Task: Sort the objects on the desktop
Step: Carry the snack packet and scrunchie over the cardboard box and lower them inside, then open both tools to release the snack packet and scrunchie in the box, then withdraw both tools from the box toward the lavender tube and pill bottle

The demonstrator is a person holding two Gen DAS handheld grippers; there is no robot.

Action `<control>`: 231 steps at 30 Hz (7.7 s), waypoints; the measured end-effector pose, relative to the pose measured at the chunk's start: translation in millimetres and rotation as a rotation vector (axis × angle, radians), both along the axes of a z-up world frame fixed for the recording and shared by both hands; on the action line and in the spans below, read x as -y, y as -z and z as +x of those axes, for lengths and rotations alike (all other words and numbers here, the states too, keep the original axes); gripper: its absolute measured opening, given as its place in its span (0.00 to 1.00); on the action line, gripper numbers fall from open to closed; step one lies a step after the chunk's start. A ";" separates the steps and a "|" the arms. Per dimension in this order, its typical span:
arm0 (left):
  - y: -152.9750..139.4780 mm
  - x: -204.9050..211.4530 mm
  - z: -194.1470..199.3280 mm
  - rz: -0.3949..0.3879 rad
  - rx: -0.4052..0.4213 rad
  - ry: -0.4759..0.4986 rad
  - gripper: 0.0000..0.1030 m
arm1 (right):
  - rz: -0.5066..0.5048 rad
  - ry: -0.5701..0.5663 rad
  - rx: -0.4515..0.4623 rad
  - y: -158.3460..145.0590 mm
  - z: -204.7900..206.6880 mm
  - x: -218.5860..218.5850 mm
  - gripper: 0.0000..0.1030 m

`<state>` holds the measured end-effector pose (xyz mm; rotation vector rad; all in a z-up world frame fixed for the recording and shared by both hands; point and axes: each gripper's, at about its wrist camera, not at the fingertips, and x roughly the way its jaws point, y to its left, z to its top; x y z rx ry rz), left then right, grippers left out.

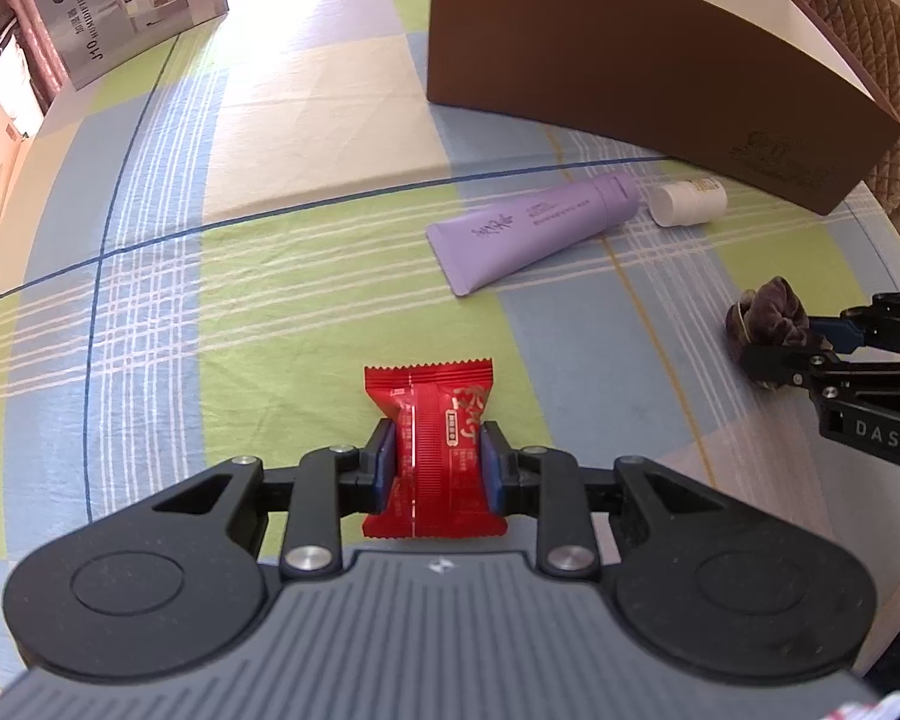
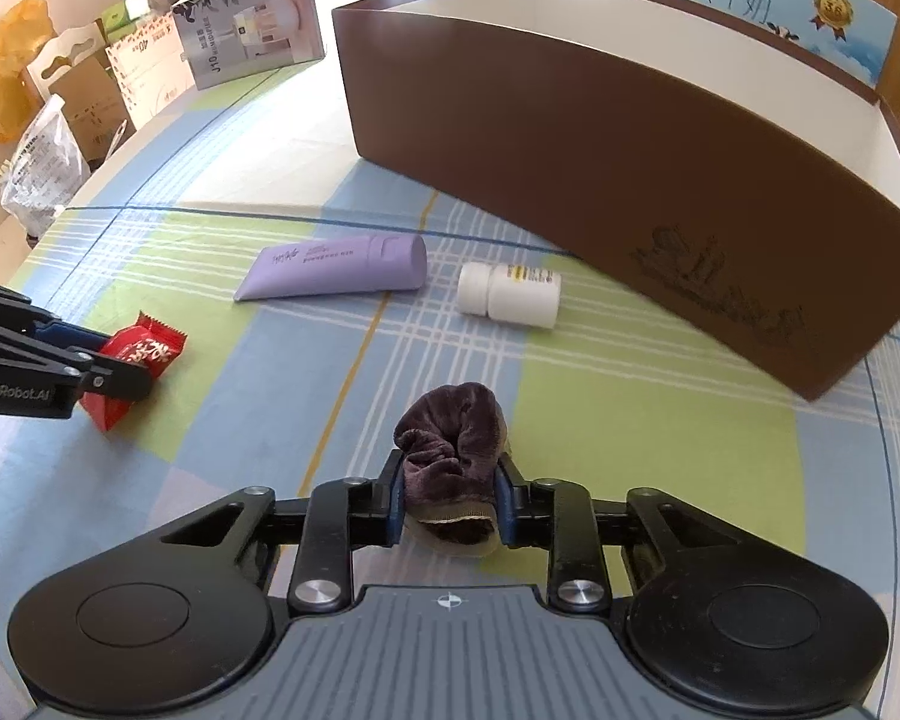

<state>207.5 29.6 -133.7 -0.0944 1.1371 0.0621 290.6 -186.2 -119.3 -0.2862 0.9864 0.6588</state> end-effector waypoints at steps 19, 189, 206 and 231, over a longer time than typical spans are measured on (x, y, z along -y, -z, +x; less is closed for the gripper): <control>-61.0 37.5 22.4 -0.064 0.149 0.093 0.23 | 0.125 0.105 0.047 -67.9 7.9 39.3 0.24; -78.1 45.0 13.7 0.032 0.169 0.041 0.72 | 0.137 0.211 -0.015 -75.4 3.6 36.7 0.98; -38.9 36.0 40.5 0.054 0.164 0.147 0.64 | 0.102 0.239 -0.056 -43.8 22.3 27.8 0.98; 20.4 48.2 112.1 0.108 0.067 0.471 0.39 | 0.046 0.350 -0.097 -10.6 60.1 39.1 0.98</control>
